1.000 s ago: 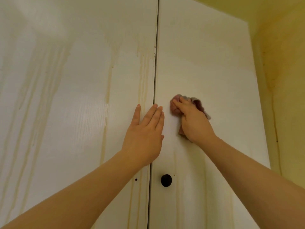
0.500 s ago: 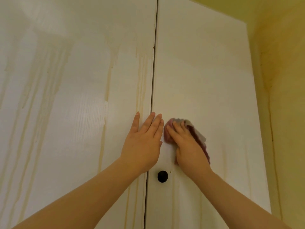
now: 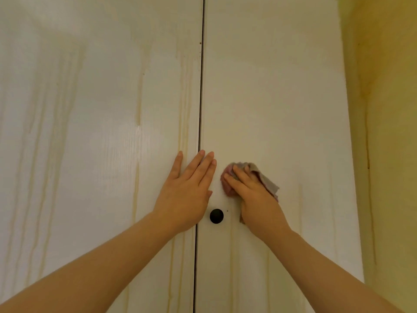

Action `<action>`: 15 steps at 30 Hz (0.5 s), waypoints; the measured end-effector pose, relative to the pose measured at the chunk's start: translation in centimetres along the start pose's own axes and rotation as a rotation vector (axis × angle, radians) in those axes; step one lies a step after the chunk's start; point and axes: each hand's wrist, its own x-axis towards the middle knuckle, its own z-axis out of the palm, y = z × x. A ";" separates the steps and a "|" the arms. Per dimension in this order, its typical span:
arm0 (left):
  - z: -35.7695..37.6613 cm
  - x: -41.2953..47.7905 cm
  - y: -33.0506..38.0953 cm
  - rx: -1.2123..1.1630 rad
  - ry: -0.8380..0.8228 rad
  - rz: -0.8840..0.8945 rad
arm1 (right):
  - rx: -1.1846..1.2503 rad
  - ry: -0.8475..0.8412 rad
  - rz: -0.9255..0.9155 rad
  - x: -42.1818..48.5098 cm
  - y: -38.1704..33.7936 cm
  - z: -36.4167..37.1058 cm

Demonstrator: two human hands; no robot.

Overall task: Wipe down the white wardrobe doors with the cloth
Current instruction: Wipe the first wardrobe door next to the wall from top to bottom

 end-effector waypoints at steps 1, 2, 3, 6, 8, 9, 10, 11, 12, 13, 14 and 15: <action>0.0 -0.2 0.1 0.004 -0.009 0.005 | 0.063 0.001 0.033 0.8 0.0 -0.3; -0.1 -0.2 0.2 0.006 -0.016 0.008 | 0.079 0.022 0.059 1.4 0.0 -0.5; -0.1 -0.2 0.2 0.011 -0.015 0.012 | 0.081 0.032 0.072 1.5 -0.1 -0.4; -0.1 -0.1 0.1 0.027 -0.021 0.011 | 0.040 0.029 0.065 -1.0 0.0 1.5; -0.1 0.0 0.1 0.024 -0.020 0.001 | 0.025 0.004 0.041 -3.4 -0.2 2.7; -0.1 0.0 0.2 0.022 -0.026 -0.004 | -0.007 0.026 0.016 -3.7 0.0 2.6; -0.1 0.0 0.3 0.027 -0.025 -0.007 | -0.043 0.078 -0.010 -3.4 0.2 2.3; -0.1 0.0 0.4 0.032 -0.019 -0.005 | -0.051 0.085 -0.011 -2.7 0.1 1.7; 0.0 0.0 0.6 0.031 -0.016 0.000 | -0.052 0.108 -0.006 -2.0 0.1 1.0; 0.1 0.0 0.7 0.024 -0.008 -0.005 | -0.025 0.064 0.004 -1.5 -0.1 0.6; 0.1 -0.1 0.7 0.014 0.002 -0.018 | -0.014 0.030 0.004 -1.5 0.0 0.6; 0.1 -0.1 0.8 0.006 0.013 -0.033 | 0.009 0.003 0.037 -1.8 -0.2 0.6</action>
